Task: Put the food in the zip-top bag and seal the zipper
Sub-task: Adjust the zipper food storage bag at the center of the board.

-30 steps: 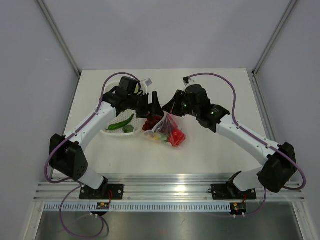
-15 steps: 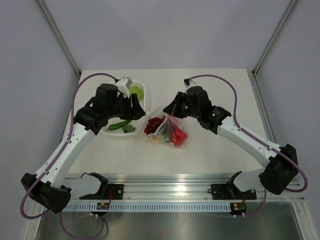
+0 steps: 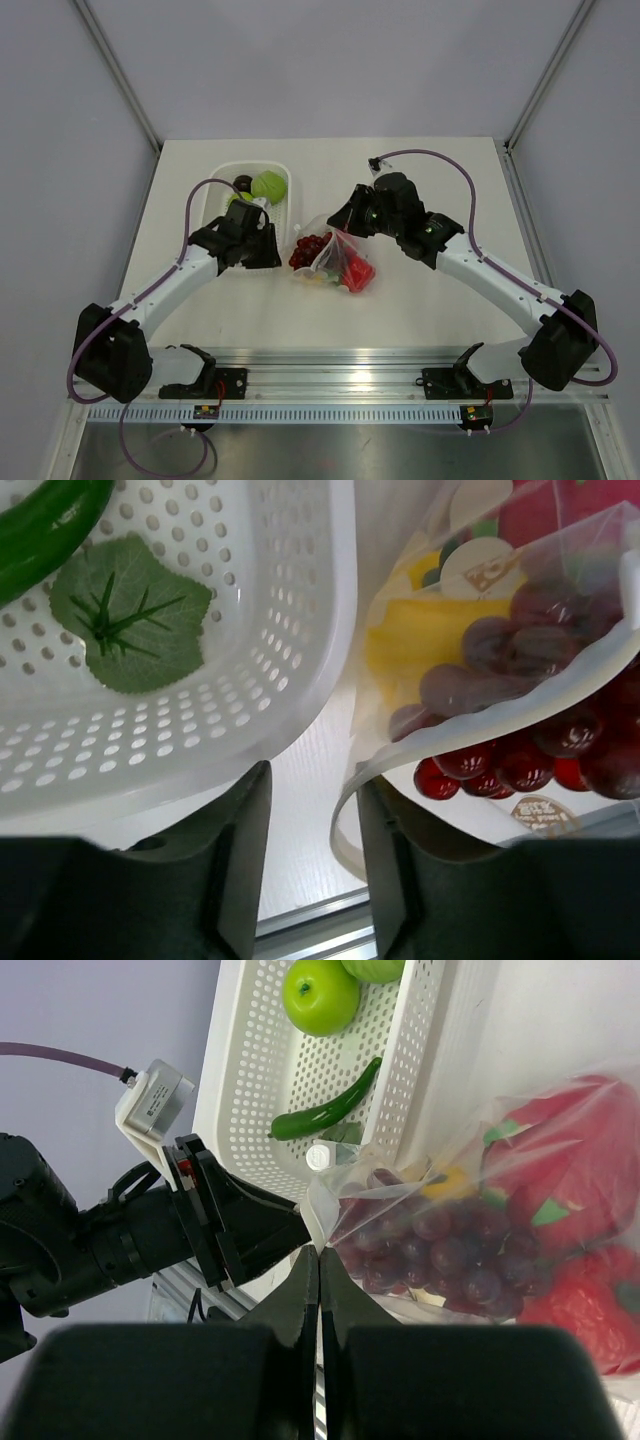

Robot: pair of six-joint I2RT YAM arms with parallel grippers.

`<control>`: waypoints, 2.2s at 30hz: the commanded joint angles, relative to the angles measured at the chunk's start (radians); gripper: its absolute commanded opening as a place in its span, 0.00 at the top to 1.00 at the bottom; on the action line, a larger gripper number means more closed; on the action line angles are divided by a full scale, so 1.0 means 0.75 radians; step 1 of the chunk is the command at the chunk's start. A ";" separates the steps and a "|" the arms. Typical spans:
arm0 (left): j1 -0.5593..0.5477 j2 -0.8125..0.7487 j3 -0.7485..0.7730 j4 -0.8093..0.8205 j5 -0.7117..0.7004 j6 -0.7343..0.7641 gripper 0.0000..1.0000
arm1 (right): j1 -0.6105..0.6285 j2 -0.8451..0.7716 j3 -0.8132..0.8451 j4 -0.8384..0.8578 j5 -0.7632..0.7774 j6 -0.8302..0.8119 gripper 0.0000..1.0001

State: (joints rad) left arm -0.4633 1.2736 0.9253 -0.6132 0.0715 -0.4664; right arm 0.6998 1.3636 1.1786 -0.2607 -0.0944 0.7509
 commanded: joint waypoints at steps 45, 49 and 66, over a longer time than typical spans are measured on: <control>-0.208 0.102 0.407 0.441 0.261 -0.433 1.00 | -0.070 -0.014 0.431 -0.344 0.414 -0.498 0.84; -0.268 0.143 0.321 0.517 0.113 -0.536 1.00 | -0.070 -0.112 0.268 -0.311 0.349 -0.498 0.42; -0.342 0.190 0.386 0.511 0.054 -0.562 1.00 | -0.068 -0.967 -0.612 0.061 0.288 -0.790 0.41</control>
State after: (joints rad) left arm -0.7181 1.4204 1.1576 -0.2771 0.1474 -0.8845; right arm 0.6479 0.7025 0.7921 -0.3504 0.1436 0.2607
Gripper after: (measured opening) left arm 0.007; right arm 0.596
